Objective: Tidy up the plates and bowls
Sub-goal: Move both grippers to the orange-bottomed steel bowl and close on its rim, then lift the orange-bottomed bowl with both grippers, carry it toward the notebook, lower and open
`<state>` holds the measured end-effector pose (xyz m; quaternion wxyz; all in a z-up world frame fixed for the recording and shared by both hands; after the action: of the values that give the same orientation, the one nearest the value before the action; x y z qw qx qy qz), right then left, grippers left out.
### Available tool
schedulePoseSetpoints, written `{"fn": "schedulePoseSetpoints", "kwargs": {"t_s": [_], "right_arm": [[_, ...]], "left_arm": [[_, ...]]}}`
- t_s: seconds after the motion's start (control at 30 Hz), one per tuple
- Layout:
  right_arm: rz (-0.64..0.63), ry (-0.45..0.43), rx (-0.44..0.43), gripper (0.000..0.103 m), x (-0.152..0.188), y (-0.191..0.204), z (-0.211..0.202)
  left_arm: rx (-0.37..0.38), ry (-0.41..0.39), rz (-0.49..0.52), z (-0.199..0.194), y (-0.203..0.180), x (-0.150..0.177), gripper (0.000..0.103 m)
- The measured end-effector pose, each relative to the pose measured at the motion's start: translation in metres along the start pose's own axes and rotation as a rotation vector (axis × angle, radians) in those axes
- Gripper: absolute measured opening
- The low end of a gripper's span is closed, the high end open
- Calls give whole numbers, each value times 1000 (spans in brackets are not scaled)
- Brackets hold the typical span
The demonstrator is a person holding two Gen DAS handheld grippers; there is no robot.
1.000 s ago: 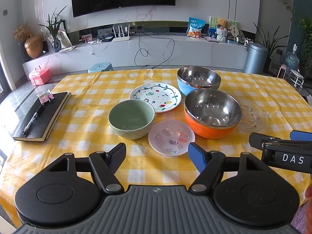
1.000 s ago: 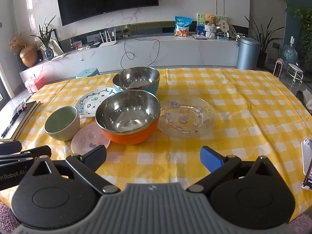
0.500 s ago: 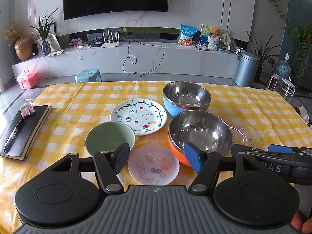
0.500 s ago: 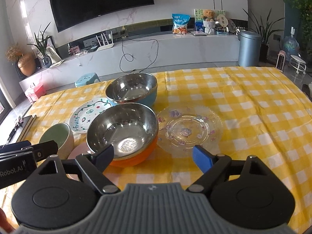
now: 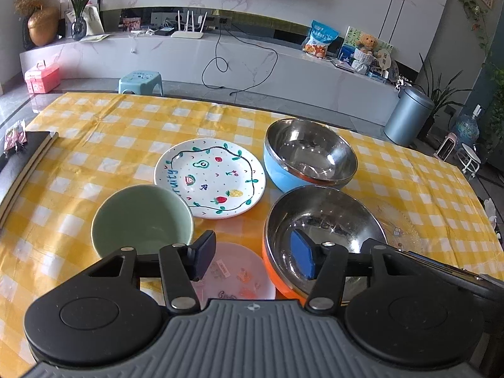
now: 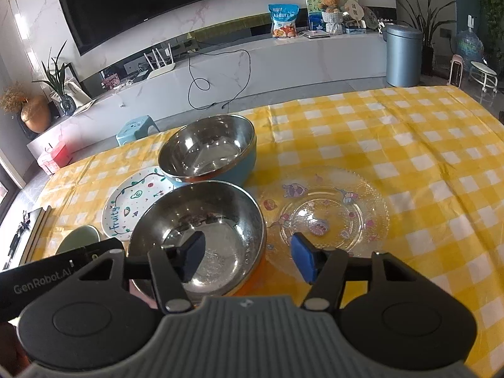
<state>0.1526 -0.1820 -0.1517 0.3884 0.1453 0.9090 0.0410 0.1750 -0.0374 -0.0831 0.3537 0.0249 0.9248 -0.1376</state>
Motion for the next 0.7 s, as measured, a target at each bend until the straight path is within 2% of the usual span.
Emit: {"fn": "schedulePoseSetpoints", "kwargs": {"t_s": [0.3, 0.57, 0.63, 0.7], "right_arm": [[35, 60, -4, 37, 5, -4, 30], [48, 72, -4, 17, 4, -5, 39], [54, 69, 3, 11, 3, -7, 40], [64, 69, 3, 10, 3, -9, 41]], "left_arm": [[2, 63, -16, 33, -2, 3, 52], [2, 109, 2, 51, -4, 9, 27], [14, 109, 11, 52, -6, 10, 17], [17, 110, 28, 51, -11, 10, 12]]}}
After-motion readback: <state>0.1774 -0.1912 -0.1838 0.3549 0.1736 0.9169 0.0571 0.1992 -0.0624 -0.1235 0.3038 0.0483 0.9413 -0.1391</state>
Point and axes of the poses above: each gripper's, at about its wrist camera, not at the fingertips, and z roughly the way its jaws point, y to its left, x to its underside, the point moved 8 cm from there along z, roughly the way its jaws point, and after that the axes turned 4 degrees about x, right-handed, at the moved point
